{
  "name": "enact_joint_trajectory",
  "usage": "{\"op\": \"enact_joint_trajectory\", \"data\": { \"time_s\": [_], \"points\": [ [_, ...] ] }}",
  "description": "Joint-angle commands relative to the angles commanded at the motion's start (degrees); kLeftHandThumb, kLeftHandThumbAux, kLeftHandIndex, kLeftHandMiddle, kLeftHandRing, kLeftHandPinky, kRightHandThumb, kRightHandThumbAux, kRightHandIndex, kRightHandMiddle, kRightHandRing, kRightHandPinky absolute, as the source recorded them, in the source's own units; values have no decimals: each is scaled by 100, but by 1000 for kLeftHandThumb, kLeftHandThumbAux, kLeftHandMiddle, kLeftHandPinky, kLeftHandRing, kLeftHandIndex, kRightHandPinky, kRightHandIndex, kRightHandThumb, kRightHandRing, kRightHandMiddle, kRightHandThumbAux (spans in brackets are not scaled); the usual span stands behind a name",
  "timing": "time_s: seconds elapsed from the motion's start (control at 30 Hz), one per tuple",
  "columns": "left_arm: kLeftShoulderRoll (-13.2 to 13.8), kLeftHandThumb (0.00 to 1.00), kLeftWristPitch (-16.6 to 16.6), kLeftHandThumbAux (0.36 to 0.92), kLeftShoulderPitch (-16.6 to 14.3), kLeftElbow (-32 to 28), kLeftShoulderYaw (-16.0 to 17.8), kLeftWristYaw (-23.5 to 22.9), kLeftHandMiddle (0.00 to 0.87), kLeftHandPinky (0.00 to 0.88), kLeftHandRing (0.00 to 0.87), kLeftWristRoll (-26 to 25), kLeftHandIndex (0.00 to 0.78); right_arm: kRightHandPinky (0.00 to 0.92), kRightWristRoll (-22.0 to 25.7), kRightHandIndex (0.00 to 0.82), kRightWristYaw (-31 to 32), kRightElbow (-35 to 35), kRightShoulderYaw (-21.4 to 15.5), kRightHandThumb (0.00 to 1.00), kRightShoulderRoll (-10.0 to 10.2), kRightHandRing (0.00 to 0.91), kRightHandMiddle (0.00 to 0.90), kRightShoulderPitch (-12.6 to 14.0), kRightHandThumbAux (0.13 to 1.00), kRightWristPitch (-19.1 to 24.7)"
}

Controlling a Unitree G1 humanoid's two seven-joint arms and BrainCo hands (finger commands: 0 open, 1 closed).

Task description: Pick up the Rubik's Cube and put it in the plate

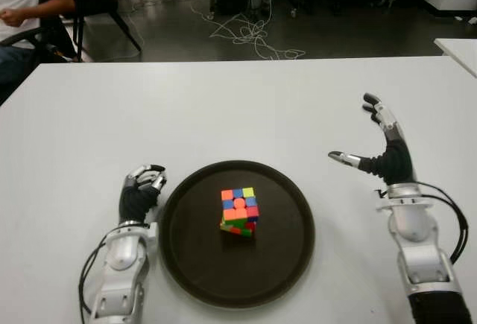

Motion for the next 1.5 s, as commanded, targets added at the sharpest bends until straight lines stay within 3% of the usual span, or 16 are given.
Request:
{"op": "enact_joint_trajectory", "data": {
  "time_s": [0.3,0.37,0.47,0.5,0.53,0.6,0.7,1.03,1.5],
  "points": [
    [-2,708,5,705,-38,52,22,34,804,805,814,16,443,311,84,291,-308,412,-14,21,210,311,318,22,857,-315],
    [2,708,2,705,-33,44,18,32,806,806,815,18,443,325,89,309,-407,435,-24,24,301,331,336,58,844,-281],
    [3,708,10,705,-21,20,24,23,809,809,818,3,444,410,127,409,-553,395,-41,99,491,426,425,138,834,-86],
    [3,709,11,705,-21,20,27,21,809,810,818,-1,444,447,138,415,-570,382,-42,307,517,460,457,148,798,-46],
    [2,709,13,705,-23,24,31,20,809,810,818,-8,444,470,160,418,-581,353,-44,441,556,482,477,169,774,32],
    [0,709,14,704,-26,30,36,19,809,811,819,-14,444,515,182,423,-595,312,-43,559,599,521,515,193,753,128],
    [1,710,-3,704,-34,52,54,10,809,811,819,-33,444,591,181,428,-600,164,-10,642,712,598,593,298,737,429],
    [-21,709,91,705,17,-75,18,77,810,805,816,38,444,758,115,434,-611,100,236,680,945,760,751,676,729,876],
    [-13,710,76,705,19,-54,7,56,806,803,813,71,444,807,218,437,-676,-26,268,682,1067,814,800,694,730,1601]
  ]
}}
